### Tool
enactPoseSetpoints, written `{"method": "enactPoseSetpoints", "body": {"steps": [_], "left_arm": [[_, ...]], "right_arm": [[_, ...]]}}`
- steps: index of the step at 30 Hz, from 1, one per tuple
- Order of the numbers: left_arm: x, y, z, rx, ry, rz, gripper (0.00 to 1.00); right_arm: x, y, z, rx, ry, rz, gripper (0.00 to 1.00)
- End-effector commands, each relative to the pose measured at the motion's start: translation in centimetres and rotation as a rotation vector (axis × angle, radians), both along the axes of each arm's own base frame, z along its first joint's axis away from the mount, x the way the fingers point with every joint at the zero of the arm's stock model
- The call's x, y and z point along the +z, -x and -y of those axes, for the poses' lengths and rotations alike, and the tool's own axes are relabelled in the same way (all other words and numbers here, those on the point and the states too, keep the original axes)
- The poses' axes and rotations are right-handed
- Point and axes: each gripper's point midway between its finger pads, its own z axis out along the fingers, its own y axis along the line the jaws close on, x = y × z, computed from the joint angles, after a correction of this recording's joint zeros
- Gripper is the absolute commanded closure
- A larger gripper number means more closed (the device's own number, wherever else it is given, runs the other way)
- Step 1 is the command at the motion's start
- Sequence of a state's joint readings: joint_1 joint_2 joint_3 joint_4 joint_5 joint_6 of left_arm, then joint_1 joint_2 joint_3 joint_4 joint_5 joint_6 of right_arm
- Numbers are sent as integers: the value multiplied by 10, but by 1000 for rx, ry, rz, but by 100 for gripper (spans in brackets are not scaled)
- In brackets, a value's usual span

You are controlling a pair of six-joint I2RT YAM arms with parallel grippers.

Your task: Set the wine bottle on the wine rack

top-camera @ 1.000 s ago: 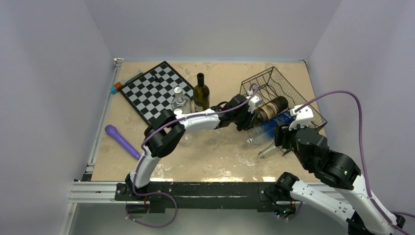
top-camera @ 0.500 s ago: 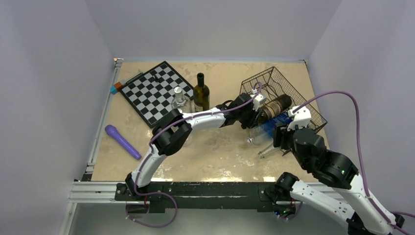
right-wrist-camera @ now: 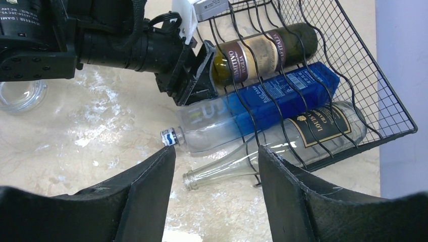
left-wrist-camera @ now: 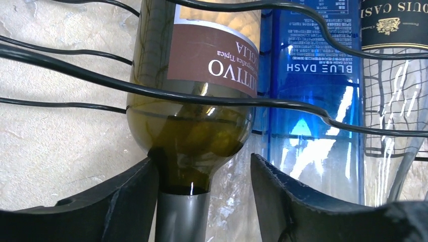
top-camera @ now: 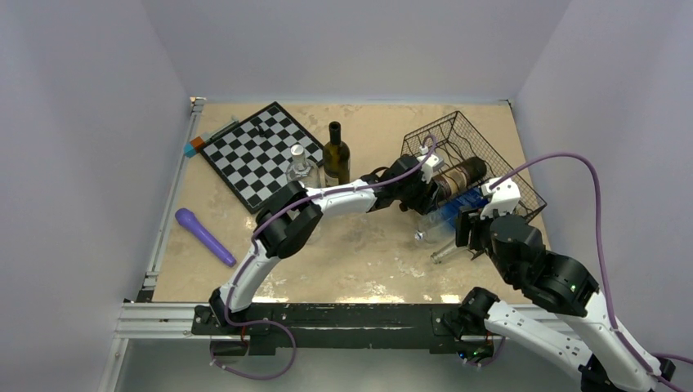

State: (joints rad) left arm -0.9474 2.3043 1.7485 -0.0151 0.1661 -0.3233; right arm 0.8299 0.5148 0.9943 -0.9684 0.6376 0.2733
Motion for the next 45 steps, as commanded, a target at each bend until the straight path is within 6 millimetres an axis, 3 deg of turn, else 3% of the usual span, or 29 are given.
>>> {"method": "enactPoseSetpoints", "body": {"steps": [1,4,6,7,13,21,28,31,36,37,41,45], "left_arm": [[49,-2,32,-49,168,93,30],[49,-2,31,-47,163,92,27],[52,-1,29,-46,166,96,7],[56,0,28,-47,170,100,1],[85,3,15,-33,197,153,1],[105,0,-7,44,198,205,1],[149,2,-20,72,252,255,1],[178,3,-39,118,254,302,1],[236,-2,-95,246,164,430,1],[234,1,-110,256,101,437,1],[258,9,-158,314,22,485,1],[279,16,-208,395,-5,468,1]], "right_arm": [[14,-1,1,-22,-50,29,35],[18,0,2,-21,-53,35,34],[20,0,3,-23,-55,38,34],[21,0,3,-25,-56,40,33],[33,2,8,-44,-70,57,30],[45,1,8,-47,-86,73,30],[48,1,3,-31,-95,60,28],[50,1,-6,7,-108,50,25],[68,-2,-24,93,-145,82,21],[75,-4,-28,106,-159,98,21],[91,-8,-45,166,-196,132,20],[98,-13,-76,279,-226,142,19]]}}
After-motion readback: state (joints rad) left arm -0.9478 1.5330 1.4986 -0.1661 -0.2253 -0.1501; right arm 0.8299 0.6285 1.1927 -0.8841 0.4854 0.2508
